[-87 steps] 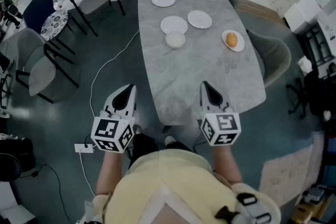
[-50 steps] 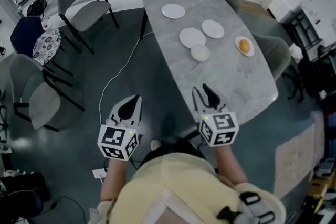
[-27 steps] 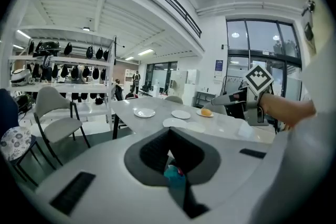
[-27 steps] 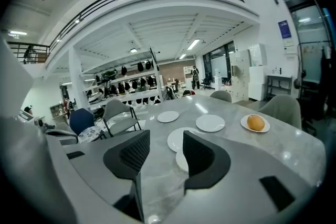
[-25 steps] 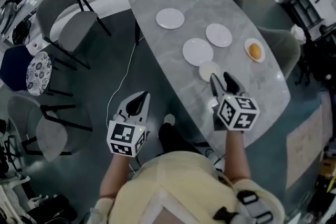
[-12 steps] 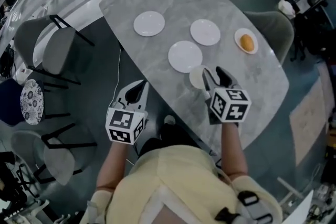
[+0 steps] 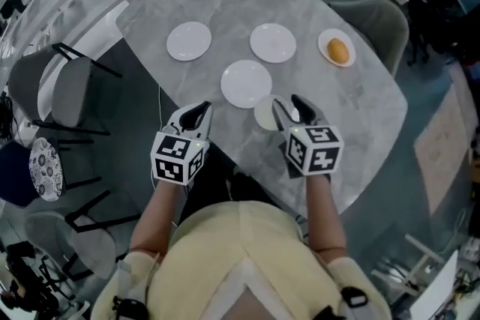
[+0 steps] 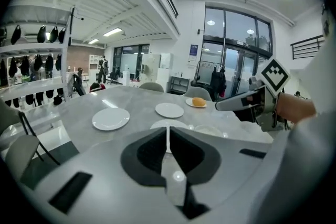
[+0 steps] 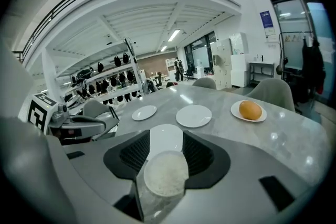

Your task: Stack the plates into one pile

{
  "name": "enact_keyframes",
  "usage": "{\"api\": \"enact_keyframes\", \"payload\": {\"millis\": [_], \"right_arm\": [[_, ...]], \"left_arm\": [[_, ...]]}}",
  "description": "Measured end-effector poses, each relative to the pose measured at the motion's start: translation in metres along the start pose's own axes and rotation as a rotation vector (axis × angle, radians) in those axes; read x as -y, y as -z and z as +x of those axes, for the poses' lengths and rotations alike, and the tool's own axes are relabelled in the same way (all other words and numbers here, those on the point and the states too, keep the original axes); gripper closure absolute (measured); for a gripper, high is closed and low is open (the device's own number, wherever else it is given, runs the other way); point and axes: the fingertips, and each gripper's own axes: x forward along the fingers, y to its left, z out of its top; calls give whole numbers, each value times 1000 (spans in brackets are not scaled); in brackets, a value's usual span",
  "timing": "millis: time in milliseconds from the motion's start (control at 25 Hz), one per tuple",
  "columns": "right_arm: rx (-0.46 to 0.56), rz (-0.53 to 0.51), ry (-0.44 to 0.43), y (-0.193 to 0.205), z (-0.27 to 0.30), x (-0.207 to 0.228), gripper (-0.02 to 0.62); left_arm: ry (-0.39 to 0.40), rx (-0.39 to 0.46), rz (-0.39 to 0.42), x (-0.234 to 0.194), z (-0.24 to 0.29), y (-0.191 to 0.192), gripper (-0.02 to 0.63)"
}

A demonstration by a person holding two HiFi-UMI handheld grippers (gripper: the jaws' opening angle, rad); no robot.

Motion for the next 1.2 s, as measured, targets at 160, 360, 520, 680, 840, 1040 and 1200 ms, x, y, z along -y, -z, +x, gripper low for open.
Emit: {"api": "enact_keyframes", "payload": {"millis": [160,360,520,680,840,1040,1200], "right_arm": [[-2,21,9,-5,14,18,420],[-61,10,28,-10,40,39,420],[-148,-29,-2,-6,67,39,420],[-251,-57,-58,3,95,38,420],[-351,-83,-128,12,114,43,420],[-425,-78,-207,19,130,51,420],[-474,-99,-259,27,142,51,420]], "left_arm": [[55,-40,32,-12,29,2,609],[103,-74,70,-26,61,-2,609],[144,-94,84,-36,83,-10,609],[185,-111,126,-43,99,-17,609],[219,-148,139,-47,114,-11,609],[245,-171,152,-51,134,-9,609],[238,-169,179,-56,148,-10,609]]}}
